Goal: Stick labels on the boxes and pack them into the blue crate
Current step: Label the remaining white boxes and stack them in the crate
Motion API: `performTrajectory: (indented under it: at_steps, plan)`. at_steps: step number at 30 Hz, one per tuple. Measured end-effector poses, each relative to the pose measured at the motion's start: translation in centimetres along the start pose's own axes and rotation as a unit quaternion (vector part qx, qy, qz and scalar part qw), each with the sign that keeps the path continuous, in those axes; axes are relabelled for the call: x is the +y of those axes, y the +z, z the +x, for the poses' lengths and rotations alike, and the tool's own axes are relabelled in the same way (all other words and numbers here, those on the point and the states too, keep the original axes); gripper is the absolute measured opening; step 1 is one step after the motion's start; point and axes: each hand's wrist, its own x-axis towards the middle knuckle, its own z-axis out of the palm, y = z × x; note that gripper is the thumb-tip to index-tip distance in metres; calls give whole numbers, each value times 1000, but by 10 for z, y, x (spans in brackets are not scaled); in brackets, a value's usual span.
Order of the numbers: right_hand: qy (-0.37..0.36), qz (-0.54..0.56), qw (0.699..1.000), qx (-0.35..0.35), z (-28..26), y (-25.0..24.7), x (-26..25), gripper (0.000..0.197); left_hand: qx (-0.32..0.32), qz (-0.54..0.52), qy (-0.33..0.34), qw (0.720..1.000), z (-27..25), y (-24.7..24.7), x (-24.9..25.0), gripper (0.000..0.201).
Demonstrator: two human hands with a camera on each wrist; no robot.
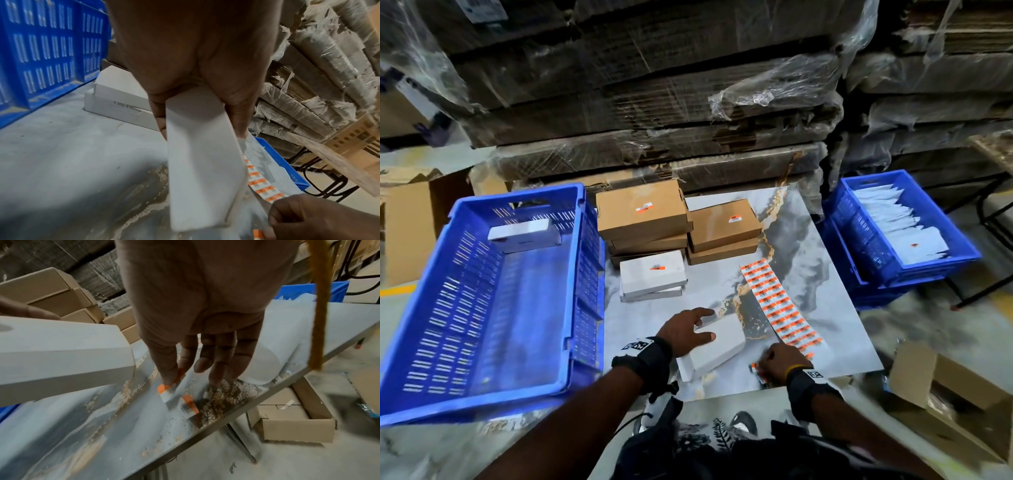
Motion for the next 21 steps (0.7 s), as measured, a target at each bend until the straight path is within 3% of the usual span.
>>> performTrajectory:
  at_steps: [10,14,21]
  plan:
    - [68,-48,996,-20,13,13,-9,22,-6,-6,-5,1000,-10,5,0,57]
    - [76,-78,994,-17,18,17,-7,33,-5,-14,-17,1000,-14,3,-1,56]
    - [64,-83,994,7,22,18,-4,36,2,-17,-29,999,-15,-3,-4,56]
